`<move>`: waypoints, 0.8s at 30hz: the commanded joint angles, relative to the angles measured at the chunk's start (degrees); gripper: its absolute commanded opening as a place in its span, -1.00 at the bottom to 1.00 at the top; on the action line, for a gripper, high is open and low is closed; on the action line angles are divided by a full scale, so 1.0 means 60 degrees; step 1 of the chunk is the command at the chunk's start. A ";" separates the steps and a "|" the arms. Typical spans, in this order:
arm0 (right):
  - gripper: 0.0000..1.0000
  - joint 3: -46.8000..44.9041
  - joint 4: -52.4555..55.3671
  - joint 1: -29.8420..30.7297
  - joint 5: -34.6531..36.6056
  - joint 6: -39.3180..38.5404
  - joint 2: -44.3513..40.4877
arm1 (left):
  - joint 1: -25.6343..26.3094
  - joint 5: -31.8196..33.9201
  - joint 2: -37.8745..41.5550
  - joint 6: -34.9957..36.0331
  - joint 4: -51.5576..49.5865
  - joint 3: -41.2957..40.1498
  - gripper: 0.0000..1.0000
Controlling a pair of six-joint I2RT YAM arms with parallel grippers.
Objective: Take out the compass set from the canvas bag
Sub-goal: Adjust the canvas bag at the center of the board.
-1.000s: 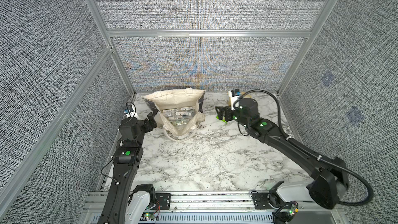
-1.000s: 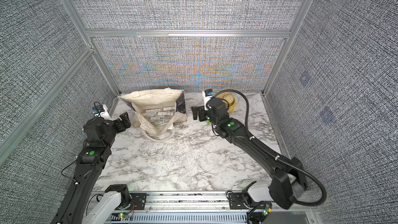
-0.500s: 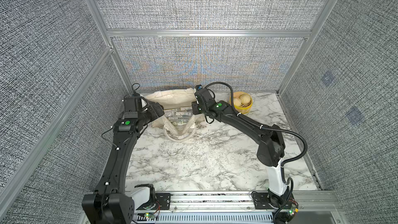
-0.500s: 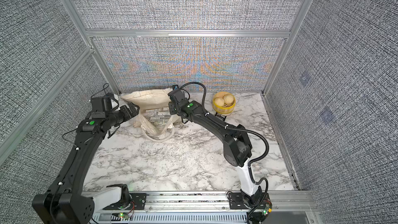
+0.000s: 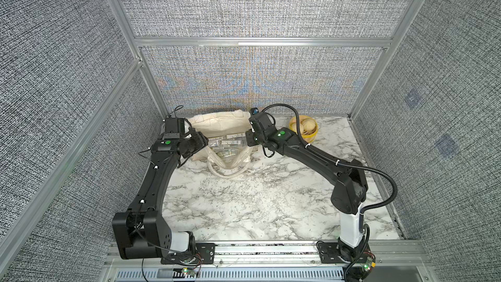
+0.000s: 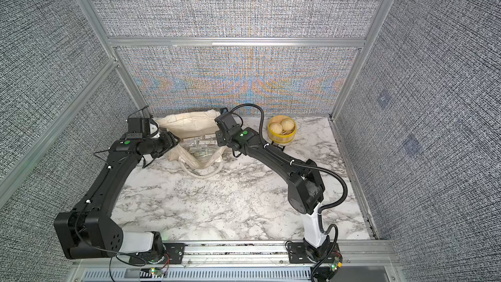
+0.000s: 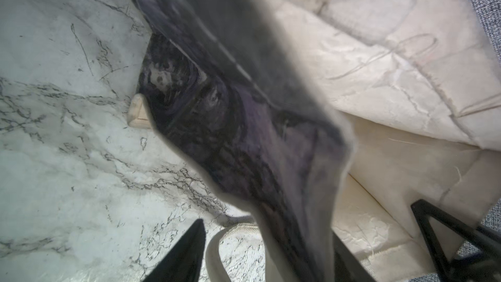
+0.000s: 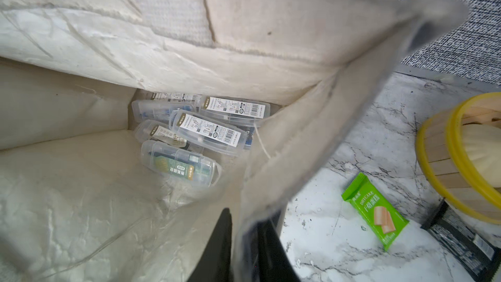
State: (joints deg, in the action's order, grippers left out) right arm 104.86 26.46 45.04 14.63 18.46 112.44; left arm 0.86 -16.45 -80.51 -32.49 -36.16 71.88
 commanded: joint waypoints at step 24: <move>-1.00 0.1268 0.3144 -0.0270 0.0831 -0.1290 -0.2387 | -0.0012 -0.0879 0.0844 0.0205 -0.3197 0.2888 -1.00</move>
State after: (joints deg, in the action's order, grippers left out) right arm 112.75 42.92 43.40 16.53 11.42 100.71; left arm 0.82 -18.63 -76.14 -30.30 -56.75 90.35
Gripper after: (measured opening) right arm 0.064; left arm 0.064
